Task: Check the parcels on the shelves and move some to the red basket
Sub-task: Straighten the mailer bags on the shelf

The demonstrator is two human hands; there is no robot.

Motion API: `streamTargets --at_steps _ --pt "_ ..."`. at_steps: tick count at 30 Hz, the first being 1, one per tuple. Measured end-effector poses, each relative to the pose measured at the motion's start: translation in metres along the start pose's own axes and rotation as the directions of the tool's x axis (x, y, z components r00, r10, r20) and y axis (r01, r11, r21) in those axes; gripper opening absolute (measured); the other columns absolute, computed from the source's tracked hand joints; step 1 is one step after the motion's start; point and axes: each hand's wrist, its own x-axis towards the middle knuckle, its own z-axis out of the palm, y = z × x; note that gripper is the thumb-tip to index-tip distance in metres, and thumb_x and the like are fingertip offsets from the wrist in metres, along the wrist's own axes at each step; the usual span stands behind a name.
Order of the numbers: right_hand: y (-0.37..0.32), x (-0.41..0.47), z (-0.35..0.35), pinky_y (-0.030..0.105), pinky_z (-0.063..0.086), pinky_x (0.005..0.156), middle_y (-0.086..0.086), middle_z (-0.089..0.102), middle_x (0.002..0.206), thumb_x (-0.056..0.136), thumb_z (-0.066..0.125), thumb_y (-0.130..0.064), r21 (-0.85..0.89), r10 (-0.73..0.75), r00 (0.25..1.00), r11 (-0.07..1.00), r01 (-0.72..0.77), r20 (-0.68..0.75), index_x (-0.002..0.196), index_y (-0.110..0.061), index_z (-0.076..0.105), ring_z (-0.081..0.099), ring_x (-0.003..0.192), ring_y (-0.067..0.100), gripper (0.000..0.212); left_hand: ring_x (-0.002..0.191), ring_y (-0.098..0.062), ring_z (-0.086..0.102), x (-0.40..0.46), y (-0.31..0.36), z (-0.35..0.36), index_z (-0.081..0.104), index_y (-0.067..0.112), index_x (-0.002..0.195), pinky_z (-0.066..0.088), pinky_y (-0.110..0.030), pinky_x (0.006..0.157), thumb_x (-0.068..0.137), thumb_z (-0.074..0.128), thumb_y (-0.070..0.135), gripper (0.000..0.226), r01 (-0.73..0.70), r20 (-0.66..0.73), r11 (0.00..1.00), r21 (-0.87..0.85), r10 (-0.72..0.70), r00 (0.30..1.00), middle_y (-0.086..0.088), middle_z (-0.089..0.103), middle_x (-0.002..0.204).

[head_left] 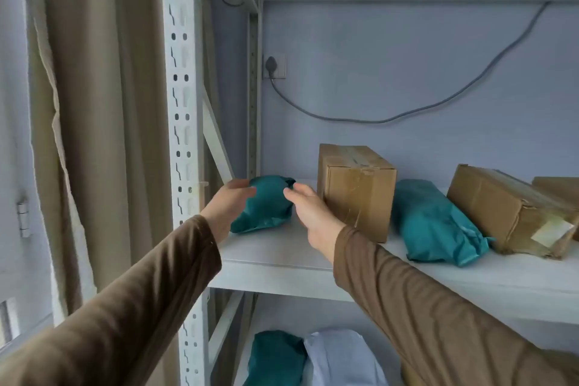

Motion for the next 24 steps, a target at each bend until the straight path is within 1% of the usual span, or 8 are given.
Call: streamTargets --at_steps 2,6,10,12,15,18,21,24 --pt "0.003 0.008 0.005 0.038 0.029 0.114 -0.003 0.038 0.161 0.104 0.056 -0.035 -0.004 0.052 0.998 0.999 -0.052 -0.025 0.158 -0.025 0.033 0.038 0.146 0.022 0.06 0.127 -0.027 0.053 0.003 -0.002 0.003 0.049 0.01 0.151 0.041 -0.029 0.1 0.103 0.06 0.017 0.05 0.03 -0.004 0.997 0.072 -0.03 1.0 -0.013 0.053 0.149" --pt "0.015 0.027 0.019 0.04 0.038 0.111 0.0 0.045 0.155 0.101 0.059 -0.027 0.043 0.139 0.989 0.99 -0.137 -0.059 0.157 -0.029 0.03 0.046 0.138 0.026 0.063 0.145 -0.031 0.043 0.007 -0.01 0.011 0.039 0.005 0.157 0.033 -0.028 0.112 0.104 0.058 0.014 0.056 0.11 0.022 0.979 0.17 -0.115 0.993 -0.014 0.044 0.159" --pt "0.016 0.028 0.027 0.044 0.052 0.103 0.01 0.048 0.15 0.101 0.055 -0.002 0.132 0.157 0.986 0.98 -0.147 -0.063 0.157 -0.027 0.034 0.054 0.129 0.032 0.065 0.126 -0.031 0.054 -0.001 -0.013 0.014 0.049 0.0 0.147 0.035 -0.021 0.09 0.105 0.055 0.008 0.043 0.139 0.048 0.974 0.177 -0.149 0.988 -0.017 0.053 0.149" --pt "0.015 0.019 0.03 0.041 0.054 0.1 0.011 0.047 0.151 0.1 0.05 0.008 0.129 0.14 0.988 0.983 -0.13 -0.072 0.156 -0.026 0.038 0.055 0.127 0.031 0.067 0.111 -0.023 0.052 -0.01 -0.014 0.012 0.052 0.002 0.145 0.034 -0.022 0.089 0.104 0.057 0.01 0.042 0.128 0.056 0.977 0.169 -0.139 0.989 -0.016 0.056 0.143" --pt "0.017 0.004 0.033 0.037 0.056 0.098 0.009 0.046 0.152 0.098 0.05 0.011 0.13 0.111 0.992 0.986 -0.102 -0.066 0.154 -0.027 0.041 0.055 0.126 0.029 0.068 0.11 -0.023 0.057 -0.021 -0.017 0.002 0.052 0.006 0.145 0.043 -0.029 0.092 0.101 0.063 0.016 0.047 0.139 0.025 0.985 0.102 -0.142 0.99 -0.013 0.06 0.14" --pt "0.018 -0.016 0.027 0.037 0.058 0.093 0.012 0.045 0.152 0.096 0.053 0.014 0.18 0.104 0.994 0.979 -0.097 -0.027 0.153 -0.027 0.043 0.058 0.125 0.031 0.071 0.1 -0.021 0.062 -0.038 -0.015 -0.005 0.052 0.009 0.142 0.05 -0.028 0.085 0.101 0.064 0.017 0.043 0.155 0.017 0.988 0.011 -0.155 0.988 -0.009 0.063 0.124" --pt "0.012 -0.052 0.013 0.036 0.06 0.087 0.014 0.045 0.15 0.095 0.052 0.014 0.233 0.091 0.996 0.968 -0.093 0.022 0.153 -0.026 0.044 0.058 0.123 0.032 0.07 0.113 -0.028 0.063 -0.058 -0.016 -0.01 0.05 0.008 0.145 0.055 -0.037 0.095 0.1 0.066 0.021 0.05 0.195 0.009 0.978 -0.07 -0.194 0.981 -0.011 0.063 0.127" --pt "0.008 -0.1 -0.008 0.029 0.055 0.072 0.014 0.047 0.15 0.097 0.049 0.015 0.285 0.091 0.993 0.952 -0.109 0.076 0.154 -0.023 0.043 0.059 0.116 0.03 0.069 0.116 -0.032 0.065 -0.089 -0.013 -0.009 0.052 0.009 0.141 0.059 -0.037 0.079 0.101 0.066 0.021 0.044 0.264 0.073 0.938 -0.225 -0.254 0.965 -0.015 0.063 0.131"
